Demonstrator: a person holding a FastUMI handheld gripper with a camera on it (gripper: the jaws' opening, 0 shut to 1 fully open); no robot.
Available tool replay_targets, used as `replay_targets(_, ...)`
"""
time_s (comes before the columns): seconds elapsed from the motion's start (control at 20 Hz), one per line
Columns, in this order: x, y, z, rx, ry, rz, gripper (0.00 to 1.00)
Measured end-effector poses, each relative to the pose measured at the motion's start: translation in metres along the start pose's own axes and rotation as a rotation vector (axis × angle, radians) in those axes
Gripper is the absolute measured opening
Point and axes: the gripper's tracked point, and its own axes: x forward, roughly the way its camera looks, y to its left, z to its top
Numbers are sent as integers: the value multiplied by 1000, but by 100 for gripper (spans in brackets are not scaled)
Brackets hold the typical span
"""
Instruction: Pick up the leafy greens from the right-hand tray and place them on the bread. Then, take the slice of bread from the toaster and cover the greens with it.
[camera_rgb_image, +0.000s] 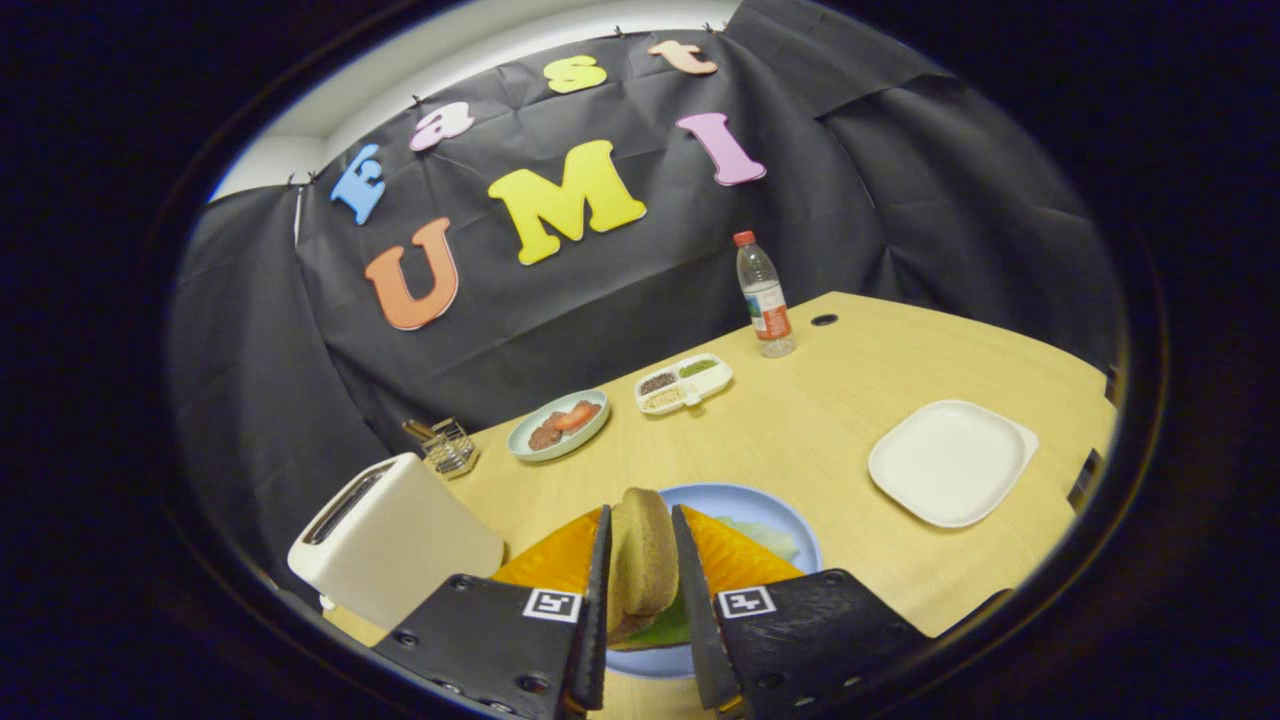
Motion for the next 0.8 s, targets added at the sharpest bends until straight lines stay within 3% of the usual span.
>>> replay_targets(0.4, 3, -29, 3, -7, 10, -24, 40)
replay_targets(0.8, -30, -46, 50, -162, -131, -51, 84)
